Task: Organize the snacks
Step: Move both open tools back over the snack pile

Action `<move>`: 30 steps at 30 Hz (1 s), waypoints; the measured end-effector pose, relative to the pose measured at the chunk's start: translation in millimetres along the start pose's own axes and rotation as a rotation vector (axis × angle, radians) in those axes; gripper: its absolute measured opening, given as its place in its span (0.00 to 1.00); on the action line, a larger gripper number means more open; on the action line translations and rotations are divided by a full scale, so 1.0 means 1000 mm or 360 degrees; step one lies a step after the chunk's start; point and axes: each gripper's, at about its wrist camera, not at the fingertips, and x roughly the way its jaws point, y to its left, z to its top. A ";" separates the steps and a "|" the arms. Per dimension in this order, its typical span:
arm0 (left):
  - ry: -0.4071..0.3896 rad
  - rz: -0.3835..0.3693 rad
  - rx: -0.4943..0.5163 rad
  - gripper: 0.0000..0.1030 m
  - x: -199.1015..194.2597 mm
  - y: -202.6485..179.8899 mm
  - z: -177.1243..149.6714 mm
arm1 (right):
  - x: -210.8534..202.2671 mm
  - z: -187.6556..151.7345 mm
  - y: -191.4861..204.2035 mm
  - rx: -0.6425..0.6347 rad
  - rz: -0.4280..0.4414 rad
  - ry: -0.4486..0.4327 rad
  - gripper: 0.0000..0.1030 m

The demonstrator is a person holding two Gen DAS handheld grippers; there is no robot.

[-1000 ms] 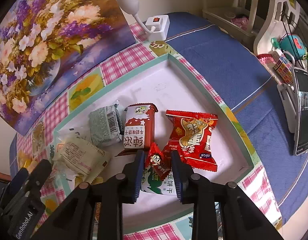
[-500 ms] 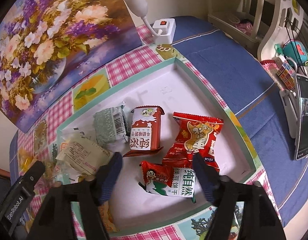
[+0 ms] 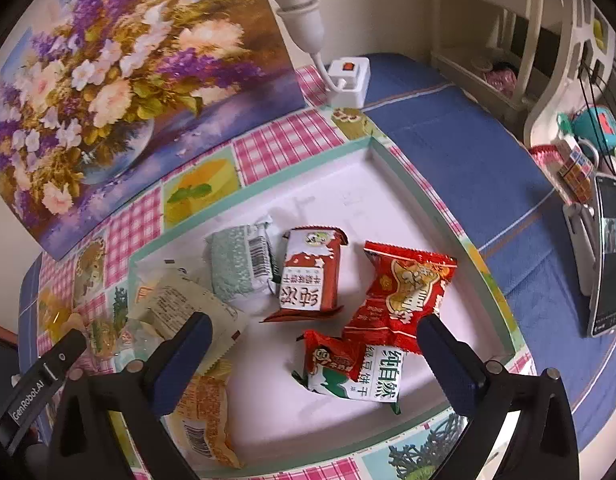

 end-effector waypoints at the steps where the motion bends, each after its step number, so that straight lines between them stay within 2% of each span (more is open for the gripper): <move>1: -0.0003 0.0000 -0.0011 0.92 -0.001 0.003 0.000 | -0.001 0.000 0.001 -0.0006 0.0012 -0.0011 1.00; 12: -0.0059 0.0008 -0.0171 0.92 -0.011 0.046 0.000 | -0.015 -0.001 0.016 -0.0039 0.0128 -0.0121 1.00; 17: -0.0086 0.0025 -0.0276 0.92 -0.015 0.078 0.000 | -0.019 -0.002 0.024 -0.0059 0.0173 -0.0114 1.00; 22: -0.0135 0.0083 -0.0382 0.92 -0.024 0.113 -0.001 | -0.020 -0.007 0.038 -0.0103 0.0218 -0.0095 1.00; 30: -0.0167 0.0196 -0.0464 0.92 -0.035 0.160 -0.005 | -0.024 -0.014 0.061 -0.0146 0.0312 -0.0098 1.00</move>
